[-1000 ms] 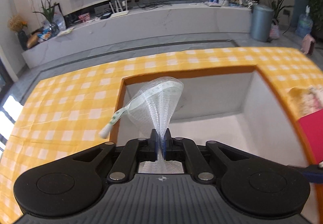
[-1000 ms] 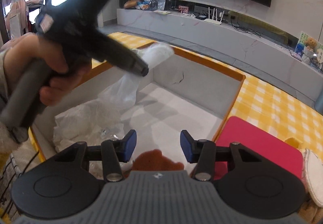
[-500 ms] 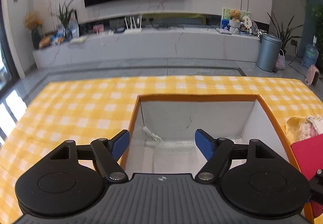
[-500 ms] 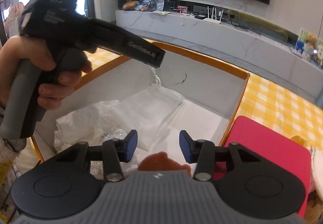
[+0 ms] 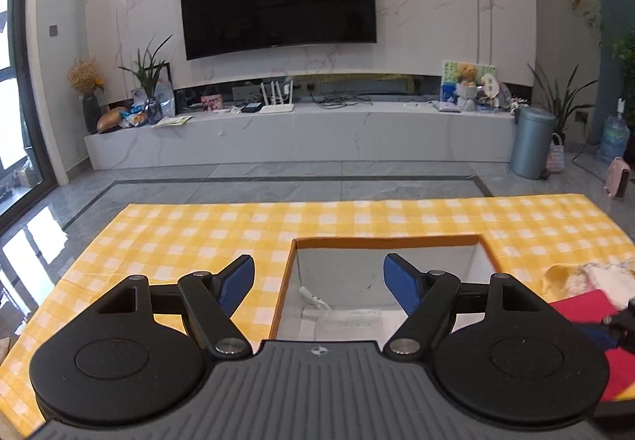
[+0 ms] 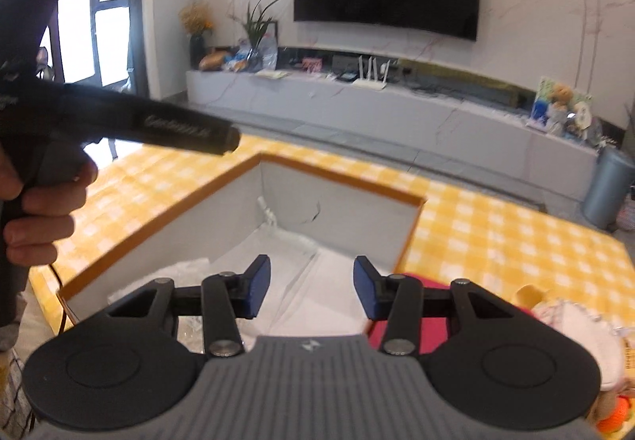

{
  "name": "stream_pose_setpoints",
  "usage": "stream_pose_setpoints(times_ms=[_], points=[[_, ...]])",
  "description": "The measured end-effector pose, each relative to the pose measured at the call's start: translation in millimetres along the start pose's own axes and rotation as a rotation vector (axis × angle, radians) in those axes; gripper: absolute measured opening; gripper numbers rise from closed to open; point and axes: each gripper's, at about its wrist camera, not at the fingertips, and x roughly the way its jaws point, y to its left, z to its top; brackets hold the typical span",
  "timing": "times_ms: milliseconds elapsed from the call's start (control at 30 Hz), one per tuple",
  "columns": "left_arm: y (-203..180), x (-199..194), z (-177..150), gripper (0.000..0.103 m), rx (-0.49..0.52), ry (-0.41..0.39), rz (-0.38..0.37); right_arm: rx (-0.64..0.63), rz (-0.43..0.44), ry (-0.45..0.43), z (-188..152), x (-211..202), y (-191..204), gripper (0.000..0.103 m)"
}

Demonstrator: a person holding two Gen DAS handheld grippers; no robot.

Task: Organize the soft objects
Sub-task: 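Move both open grippers back over the pile of soft toys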

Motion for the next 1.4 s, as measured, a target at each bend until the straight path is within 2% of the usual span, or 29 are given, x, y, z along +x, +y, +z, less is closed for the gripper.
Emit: stream_pose_setpoints(times_ms=[267, 467, 667, 767, 867, 967, 1000, 1100, 1233, 1300, 1400], points=[[-6.7, -42.9, 4.5, 0.086, 0.038, -0.045, -0.041, -0.06, -0.091, -0.111, 25.0, -61.5, 1.9, 0.051], [-20.9, -66.1, 4.9, 0.086, 0.038, -0.056, -0.106, -0.114, -0.162, -0.119, 26.8, -106.1, -16.8, 0.052], [-48.4, -84.7, 0.9, 0.086, 0.08, -0.03, -0.222, -0.126, -0.263, -0.077, 14.6, -137.2, -63.3, 0.054], [-68.0, -89.5, -3.1, 0.086, 0.104, -0.009, -0.284, -0.061, -0.333, -0.084, 5.7, -148.5, -97.6, 0.054], [-92.7, -85.9, -4.8, 0.086, 0.127, 0.025, -0.313, 0.046, -0.398, -0.086, -14.2, -149.6, -134.9, 0.058], [-123.2, -80.5, -8.6, 0.086, 0.156, 0.038, -0.348, 0.135, -0.404, -0.061, -41.4, -134.0, -166.0, 0.058], [-134.3, -76.8, -10.6, 0.086, 0.167, 0.039, -0.365, 0.156, -0.431, -0.057, -50.6, -126.6, -175.9, 0.058], [-167.3, -61.3, -17.1, 0.086, 0.201, 0.081, -0.405, 0.165, -0.435, 0.052, -70.0, -98.4, -201.2, 0.058], [-210.4, -35.8, -32.2, 0.086, 0.272, 0.15, -0.506, 0.247, -0.434, 0.134, -102.9, -77.4, -242.1, 0.058], [-231.6, -22.8, -37.4, 0.086, 0.3, 0.17, -0.52, 0.286, -0.463, 0.197, -115.7, -67.6, -256.8, 0.058], [-262.1, -9.7, -42.2, 0.086, 0.341, 0.154, -0.53, 0.358, -0.49, 0.255, -136.7, -63.5, -274.9, 0.058]])
